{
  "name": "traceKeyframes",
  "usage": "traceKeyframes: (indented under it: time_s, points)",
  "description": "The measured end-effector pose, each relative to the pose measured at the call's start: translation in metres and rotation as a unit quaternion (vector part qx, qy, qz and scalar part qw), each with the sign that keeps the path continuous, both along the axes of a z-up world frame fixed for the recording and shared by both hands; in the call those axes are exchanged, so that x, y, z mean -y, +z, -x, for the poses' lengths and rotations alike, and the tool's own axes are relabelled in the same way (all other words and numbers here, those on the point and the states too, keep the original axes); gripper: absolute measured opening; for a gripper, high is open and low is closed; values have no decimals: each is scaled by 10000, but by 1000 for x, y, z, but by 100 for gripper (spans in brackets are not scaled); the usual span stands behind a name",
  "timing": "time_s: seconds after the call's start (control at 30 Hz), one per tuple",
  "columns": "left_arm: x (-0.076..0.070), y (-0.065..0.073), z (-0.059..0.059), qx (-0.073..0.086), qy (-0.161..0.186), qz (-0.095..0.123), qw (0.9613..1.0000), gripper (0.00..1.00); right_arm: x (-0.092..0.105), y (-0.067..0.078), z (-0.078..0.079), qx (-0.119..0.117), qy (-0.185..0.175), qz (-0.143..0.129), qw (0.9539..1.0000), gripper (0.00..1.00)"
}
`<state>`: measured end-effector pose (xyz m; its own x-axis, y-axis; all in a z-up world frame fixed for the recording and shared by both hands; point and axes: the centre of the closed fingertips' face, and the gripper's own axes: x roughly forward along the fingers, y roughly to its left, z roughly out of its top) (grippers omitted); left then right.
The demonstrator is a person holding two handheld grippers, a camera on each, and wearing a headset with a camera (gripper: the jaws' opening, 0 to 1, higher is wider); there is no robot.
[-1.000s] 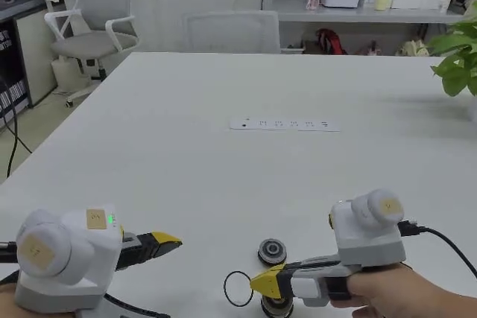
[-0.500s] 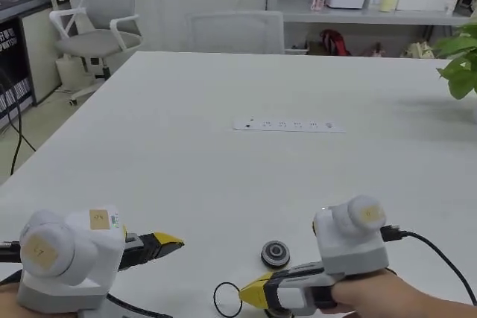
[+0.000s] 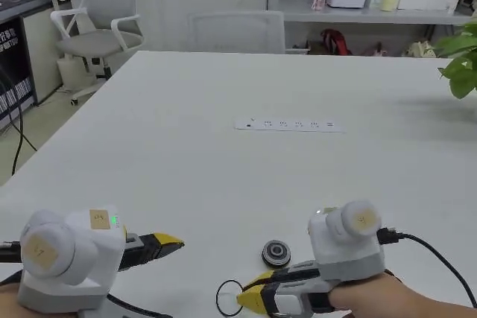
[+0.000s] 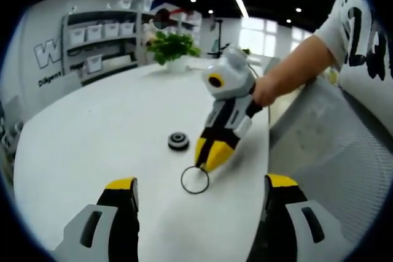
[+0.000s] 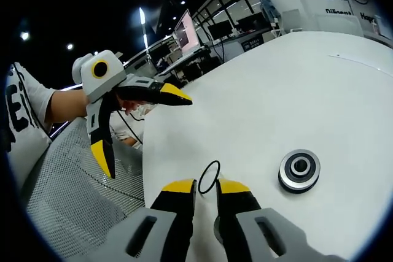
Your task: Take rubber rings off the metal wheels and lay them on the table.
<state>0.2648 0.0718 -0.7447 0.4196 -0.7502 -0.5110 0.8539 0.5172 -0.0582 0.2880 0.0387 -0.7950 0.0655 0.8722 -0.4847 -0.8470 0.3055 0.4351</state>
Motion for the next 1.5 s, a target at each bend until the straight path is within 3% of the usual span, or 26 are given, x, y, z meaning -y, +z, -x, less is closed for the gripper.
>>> traceKeyframes:
  time_s: [0.27, 0.47, 0.8, 1.5]
  points:
    - [-1, 0, 1, -6, -1, -13, 10000, 85, 2, 0, -3, 229, -2, 87, 9997, 27]
    - [0, 0, 0, 0, -24, -15, 10000, 85, 1, 7, 0, 280, 53, 24, 9996, 31]
    - [3, 2, -3, 4, -60, -7, 10000, 85, 9, 18, -2, 406, 66, -46, 9991, 33]
    - [20, 0, -9, -72, -284, -18, 9996, 84, 46, 16, -10, 562, -142, 78, 9983, 33]
